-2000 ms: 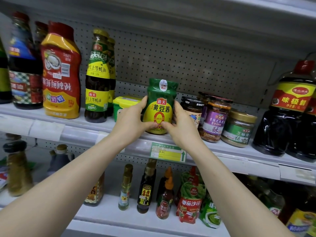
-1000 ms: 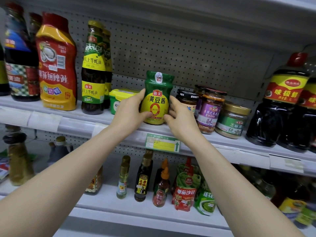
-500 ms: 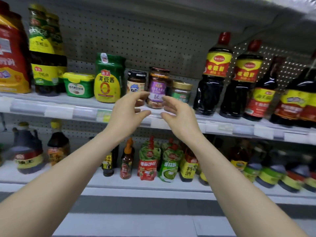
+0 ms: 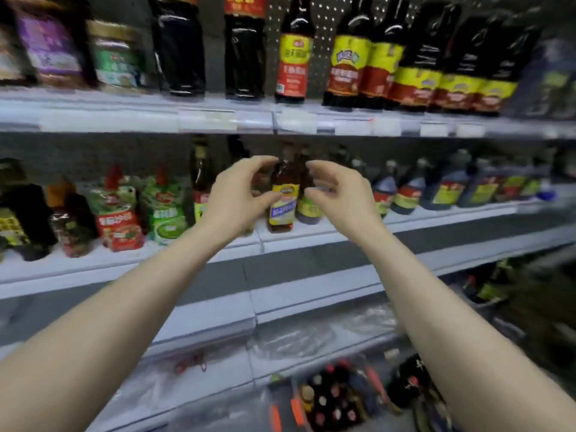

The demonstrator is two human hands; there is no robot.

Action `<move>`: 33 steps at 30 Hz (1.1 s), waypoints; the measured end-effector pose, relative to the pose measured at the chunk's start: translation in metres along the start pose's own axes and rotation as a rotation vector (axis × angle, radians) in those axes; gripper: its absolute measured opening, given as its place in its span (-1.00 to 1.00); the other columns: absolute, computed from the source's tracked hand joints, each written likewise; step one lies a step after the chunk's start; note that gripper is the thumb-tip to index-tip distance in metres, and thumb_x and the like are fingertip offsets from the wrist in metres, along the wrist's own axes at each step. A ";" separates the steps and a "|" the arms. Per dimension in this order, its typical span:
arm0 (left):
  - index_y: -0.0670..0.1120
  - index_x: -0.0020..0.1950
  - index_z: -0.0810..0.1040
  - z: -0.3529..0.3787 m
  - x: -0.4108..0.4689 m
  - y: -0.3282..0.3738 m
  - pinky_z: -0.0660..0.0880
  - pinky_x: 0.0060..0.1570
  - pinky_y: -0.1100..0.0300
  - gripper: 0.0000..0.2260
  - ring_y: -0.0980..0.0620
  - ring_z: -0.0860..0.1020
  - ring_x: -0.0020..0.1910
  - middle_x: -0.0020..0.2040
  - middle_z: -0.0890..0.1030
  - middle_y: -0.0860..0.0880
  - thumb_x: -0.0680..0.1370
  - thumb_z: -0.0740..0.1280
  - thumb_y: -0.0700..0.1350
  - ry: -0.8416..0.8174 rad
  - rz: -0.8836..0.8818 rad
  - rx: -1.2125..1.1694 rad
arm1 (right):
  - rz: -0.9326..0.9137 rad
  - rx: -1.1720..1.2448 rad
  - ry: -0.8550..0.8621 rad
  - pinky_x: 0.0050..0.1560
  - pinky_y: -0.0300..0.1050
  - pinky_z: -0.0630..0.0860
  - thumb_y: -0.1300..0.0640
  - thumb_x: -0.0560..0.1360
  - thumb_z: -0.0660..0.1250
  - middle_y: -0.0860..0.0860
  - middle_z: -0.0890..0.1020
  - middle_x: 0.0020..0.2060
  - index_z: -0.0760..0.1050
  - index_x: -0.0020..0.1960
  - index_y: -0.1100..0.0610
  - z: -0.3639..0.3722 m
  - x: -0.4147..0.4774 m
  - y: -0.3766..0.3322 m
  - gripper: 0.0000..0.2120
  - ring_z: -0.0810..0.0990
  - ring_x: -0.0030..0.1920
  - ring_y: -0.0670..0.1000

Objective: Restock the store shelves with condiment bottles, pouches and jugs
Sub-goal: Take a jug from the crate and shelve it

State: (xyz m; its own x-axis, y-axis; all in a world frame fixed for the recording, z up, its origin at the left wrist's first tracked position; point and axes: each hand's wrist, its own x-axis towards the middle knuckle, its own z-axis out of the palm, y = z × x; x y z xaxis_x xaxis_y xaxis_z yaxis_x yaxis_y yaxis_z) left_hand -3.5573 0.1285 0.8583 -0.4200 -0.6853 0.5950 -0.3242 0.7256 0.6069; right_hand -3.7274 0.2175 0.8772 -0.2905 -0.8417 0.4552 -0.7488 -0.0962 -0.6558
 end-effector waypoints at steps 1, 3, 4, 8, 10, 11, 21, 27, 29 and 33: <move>-0.05 0.36 0.53 0.022 -0.004 0.010 0.55 0.04 0.32 -0.51 0.13 0.59 0.06 0.20 0.62 -0.01 0.45 0.52 -0.18 -0.025 -0.001 -0.031 | 0.024 -0.016 0.004 0.27 -0.13 0.54 0.27 0.54 0.41 0.00 0.64 0.26 0.52 0.40 0.11 -0.015 -0.011 0.017 -0.56 0.60 0.26 -0.06; -0.06 0.37 0.52 0.066 -0.013 0.028 0.59 0.05 0.19 -0.50 0.09 0.60 0.08 0.18 0.62 -0.02 0.45 0.51 -0.18 -0.081 -0.009 -0.094 | 0.073 -0.046 0.009 0.28 -0.08 0.55 0.25 0.55 0.41 -0.01 0.64 0.24 0.53 0.38 0.11 -0.042 -0.035 0.049 -0.59 0.59 0.27 -0.05; -0.07 0.38 0.51 0.087 -0.018 0.036 0.59 0.06 0.14 -0.50 0.06 0.60 0.10 0.19 0.62 -0.02 0.45 0.51 -0.18 -0.107 -0.005 -0.107 | 0.093 -0.063 0.017 0.28 -0.06 0.55 0.25 0.55 0.41 -0.01 0.65 0.23 0.54 0.37 0.12 -0.054 -0.046 0.065 -0.60 0.59 0.27 -0.05; -0.07 0.39 0.49 0.164 -0.035 0.064 0.60 0.06 0.00 -0.49 0.05 0.60 0.08 0.13 0.60 0.02 0.46 0.51 -0.15 -0.233 -0.008 -0.181 | 0.198 -0.147 0.051 0.29 -0.04 0.53 0.21 0.53 0.42 -0.02 0.66 0.22 0.56 0.35 0.09 -0.100 -0.089 0.122 -0.61 0.60 0.26 -0.04; -0.06 0.38 0.49 0.197 -0.042 0.073 0.58 0.11 -0.04 -0.49 0.04 0.59 0.09 0.12 0.60 0.01 0.46 0.52 -0.15 -0.297 -0.026 -0.215 | 0.250 -0.164 0.037 0.31 0.01 0.51 0.20 0.54 0.42 0.00 0.65 0.25 0.56 0.36 0.09 -0.118 -0.106 0.146 -0.61 0.58 0.29 -0.02; -0.05 0.38 0.48 0.213 -0.044 0.076 0.57 0.12 -0.05 -0.49 0.03 0.59 0.09 0.12 0.59 0.01 0.45 0.52 -0.16 -0.323 -0.031 -0.235 | 0.274 -0.162 0.032 0.31 0.02 0.52 0.20 0.55 0.42 -0.01 0.64 0.26 0.55 0.37 0.09 -0.125 -0.112 0.158 -0.61 0.57 0.29 -0.02; -0.02 0.37 0.50 0.331 -0.034 0.062 0.58 0.07 0.01 -0.48 0.08 0.58 0.09 0.14 0.61 0.03 0.44 0.53 -0.15 -0.498 -0.049 -0.283 | 0.479 -0.166 0.004 0.29 0.08 0.54 0.17 0.53 0.44 -0.01 0.66 0.21 0.57 0.34 0.01 -0.146 -0.122 0.267 -0.61 0.65 0.15 -0.01; -0.01 0.38 0.48 0.386 0.001 0.046 0.57 0.10 0.03 -0.49 0.08 0.58 0.11 0.16 0.60 0.03 0.45 0.52 -0.13 -0.557 -0.062 -0.273 | 0.503 -0.185 -0.036 0.30 -0.03 0.54 0.18 0.54 0.44 -0.01 0.66 0.21 0.56 0.36 0.03 -0.157 -0.098 0.319 -0.61 0.62 0.20 -0.06; -0.01 0.39 0.48 0.405 0.011 0.041 0.57 0.09 0.04 -0.49 0.09 0.57 0.11 0.17 0.59 0.03 0.46 0.51 -0.12 -0.581 -0.054 -0.256 | 0.518 -0.178 -0.044 0.30 -0.01 0.54 0.19 0.54 0.44 -0.01 0.66 0.21 0.56 0.36 0.04 -0.162 -0.088 0.339 -0.61 0.62 0.19 -0.03; 0.02 0.39 0.48 0.442 0.021 0.036 0.57 0.09 0.07 -0.49 0.10 0.56 0.12 0.18 0.59 0.04 0.47 0.51 -0.11 -0.619 -0.080 -0.235 | 0.554 -0.130 -0.086 0.29 0.03 0.54 0.22 0.54 0.43 -0.02 0.67 0.17 0.57 0.34 0.04 -0.171 -0.077 0.380 -0.61 0.62 0.16 -0.01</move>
State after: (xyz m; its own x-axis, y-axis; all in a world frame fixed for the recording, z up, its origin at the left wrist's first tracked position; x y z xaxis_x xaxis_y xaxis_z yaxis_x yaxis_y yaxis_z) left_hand -3.9529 0.1679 0.6600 -0.8342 -0.5234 0.1736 -0.2103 0.5930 0.7772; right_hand -4.0912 0.3362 0.6961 -0.6149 -0.7886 0.0104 -0.5675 0.4332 -0.7002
